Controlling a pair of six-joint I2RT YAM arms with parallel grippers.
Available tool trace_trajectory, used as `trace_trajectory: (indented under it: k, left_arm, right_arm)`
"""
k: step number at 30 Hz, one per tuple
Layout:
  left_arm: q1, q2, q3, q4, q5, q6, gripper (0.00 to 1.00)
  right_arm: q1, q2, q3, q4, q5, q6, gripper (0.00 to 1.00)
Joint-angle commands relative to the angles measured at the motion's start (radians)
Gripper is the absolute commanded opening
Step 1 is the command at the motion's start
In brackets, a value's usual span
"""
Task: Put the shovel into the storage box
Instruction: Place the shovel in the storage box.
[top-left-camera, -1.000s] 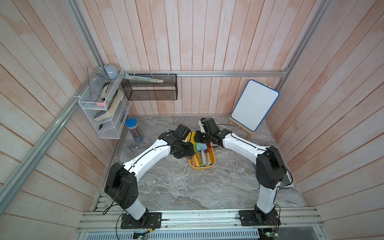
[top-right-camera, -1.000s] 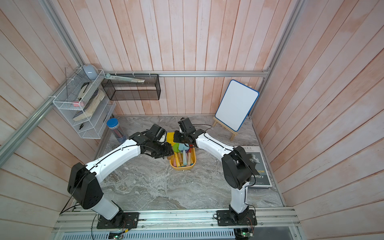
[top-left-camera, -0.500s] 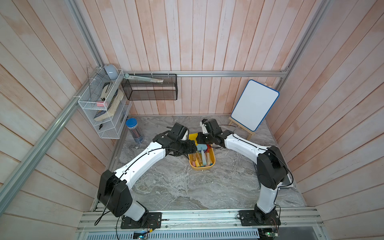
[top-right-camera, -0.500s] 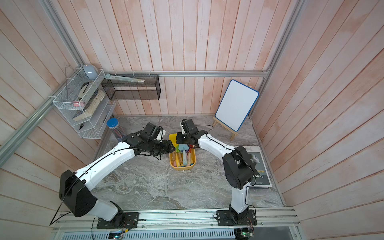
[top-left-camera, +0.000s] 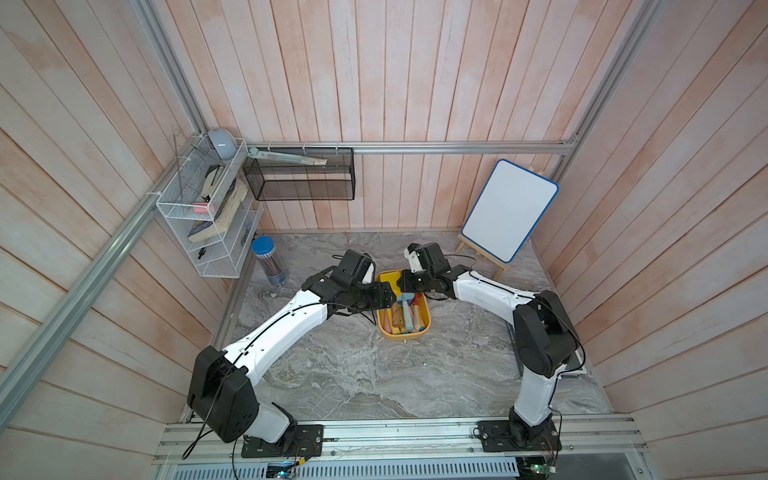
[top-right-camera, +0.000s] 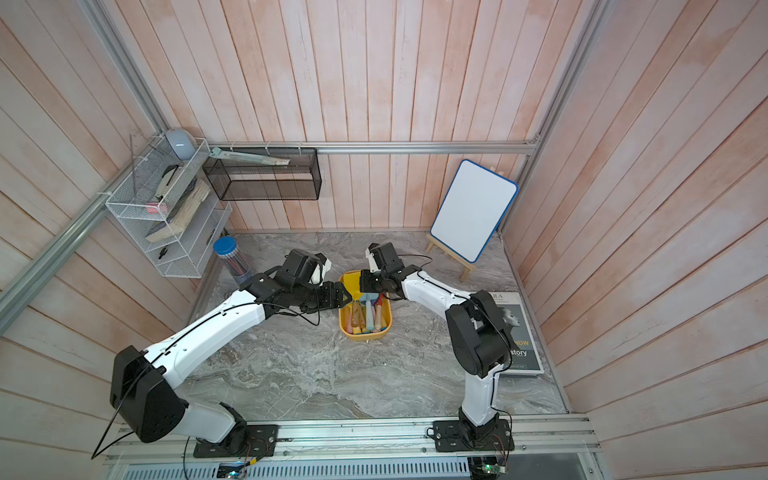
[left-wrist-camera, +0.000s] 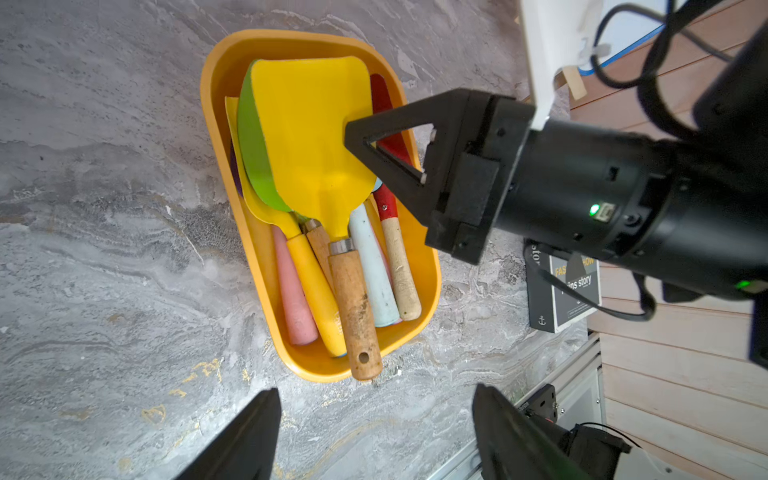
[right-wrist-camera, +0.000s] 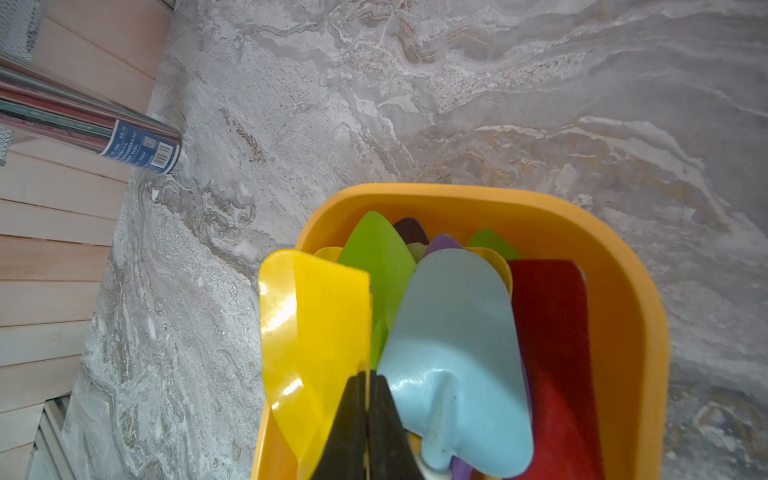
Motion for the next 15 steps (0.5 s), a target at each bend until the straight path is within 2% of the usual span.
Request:
trace_trajectory:
  k: [1,15]
  left_arm:
    - [-0.004,-0.023,-0.009,0.034,0.018,0.02,0.78]
    - [-0.004,-0.036,-0.015,0.06,0.035,0.039,0.79]
  right_arm:
    - [-0.007,0.034,0.007,0.042,-0.029,-0.013,0.0]
    - [-0.016,0.094,-0.003,0.077,-0.038,-0.009,0.0]
